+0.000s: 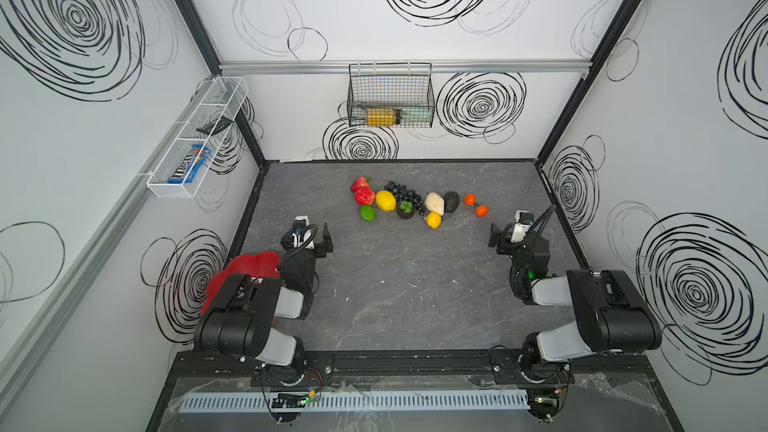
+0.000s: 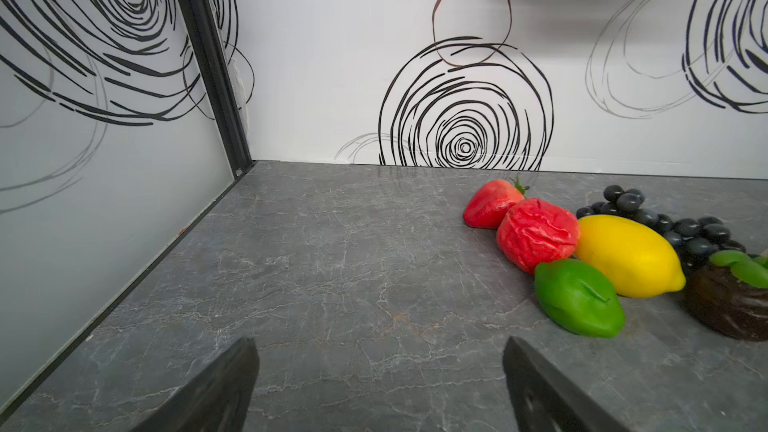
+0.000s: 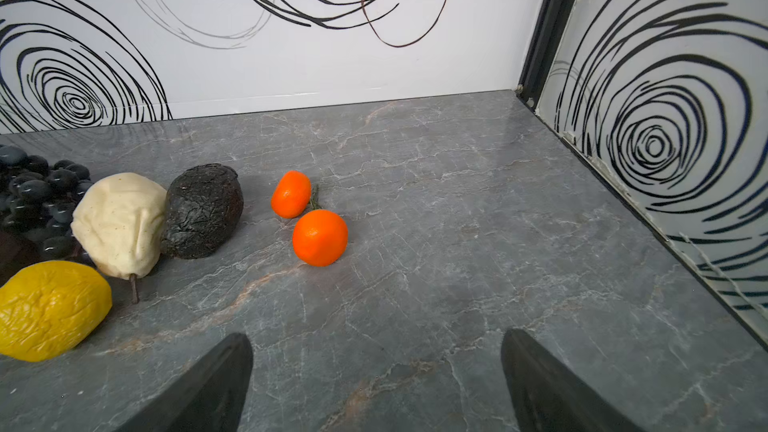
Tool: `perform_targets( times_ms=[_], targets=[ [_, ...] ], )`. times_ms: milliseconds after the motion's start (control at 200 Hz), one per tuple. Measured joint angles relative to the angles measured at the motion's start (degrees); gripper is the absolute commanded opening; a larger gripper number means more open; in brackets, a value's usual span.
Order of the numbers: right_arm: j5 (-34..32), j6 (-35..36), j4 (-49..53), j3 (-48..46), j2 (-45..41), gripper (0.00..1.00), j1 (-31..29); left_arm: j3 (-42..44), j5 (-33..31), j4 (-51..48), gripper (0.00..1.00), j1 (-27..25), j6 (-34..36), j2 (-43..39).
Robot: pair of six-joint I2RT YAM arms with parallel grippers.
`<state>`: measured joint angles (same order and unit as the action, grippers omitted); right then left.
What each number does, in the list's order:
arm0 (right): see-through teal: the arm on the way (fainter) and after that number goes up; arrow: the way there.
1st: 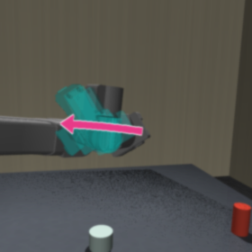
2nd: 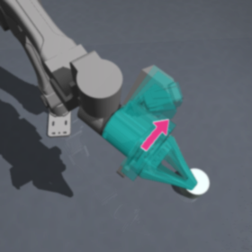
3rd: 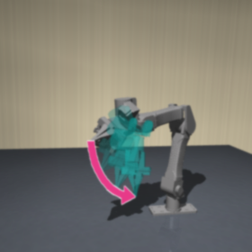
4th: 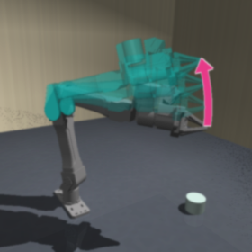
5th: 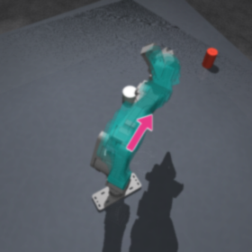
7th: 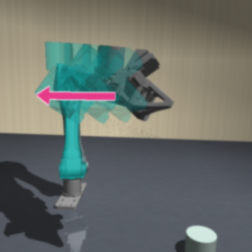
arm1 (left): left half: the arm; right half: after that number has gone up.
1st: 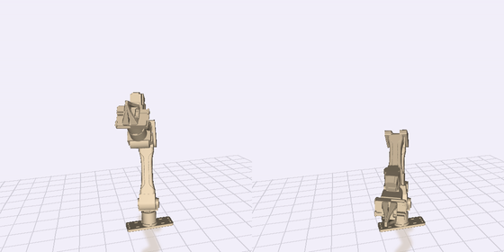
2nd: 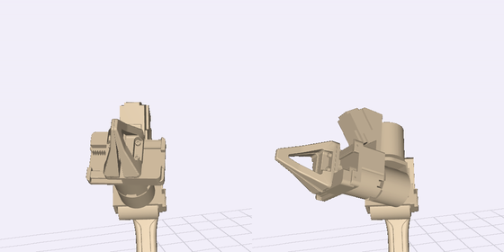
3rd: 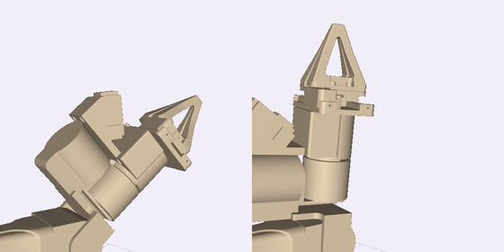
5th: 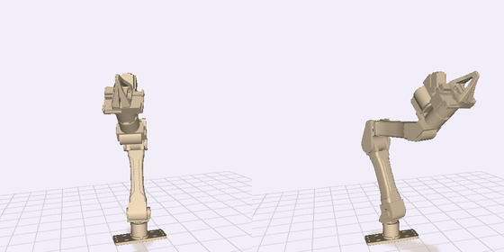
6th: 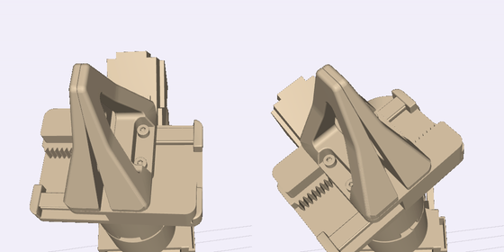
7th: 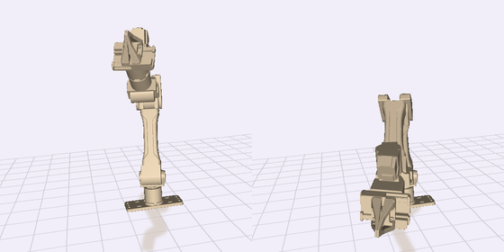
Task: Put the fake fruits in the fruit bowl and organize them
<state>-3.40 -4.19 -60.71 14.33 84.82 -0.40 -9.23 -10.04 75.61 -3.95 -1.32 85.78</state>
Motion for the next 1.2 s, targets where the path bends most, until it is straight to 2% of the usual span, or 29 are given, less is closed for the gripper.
perform_targets(
  times_ms=[325, 620, 921, 1196],
  targets=[
    [0.00, 0.00, 0.02, 0.00, 0.00, 0.97, 0.00, 0.00, 0.46, 0.00, 0.96, 0.28, -0.04, 0.00],
    [0.00, 0.00, 0.02, 0.00, 0.00, 0.97, 0.00, 0.00, 4.70, 0.17, 0.96, 2.58, -1.01, 0.00],
    [0.13, 0.00, 0.02, 0.00, 0.00, 0.97, 0.00, 0.02, 5.55, 1.31, 0.96, 2.58, -1.29, 0.00],
    [0.59, 0.74, 0.00, -0.02, -0.07, 0.97, -0.28, 3.61, 6.01, 6.86, 0.96, 2.58, -1.46, 0.02]
  ],
)
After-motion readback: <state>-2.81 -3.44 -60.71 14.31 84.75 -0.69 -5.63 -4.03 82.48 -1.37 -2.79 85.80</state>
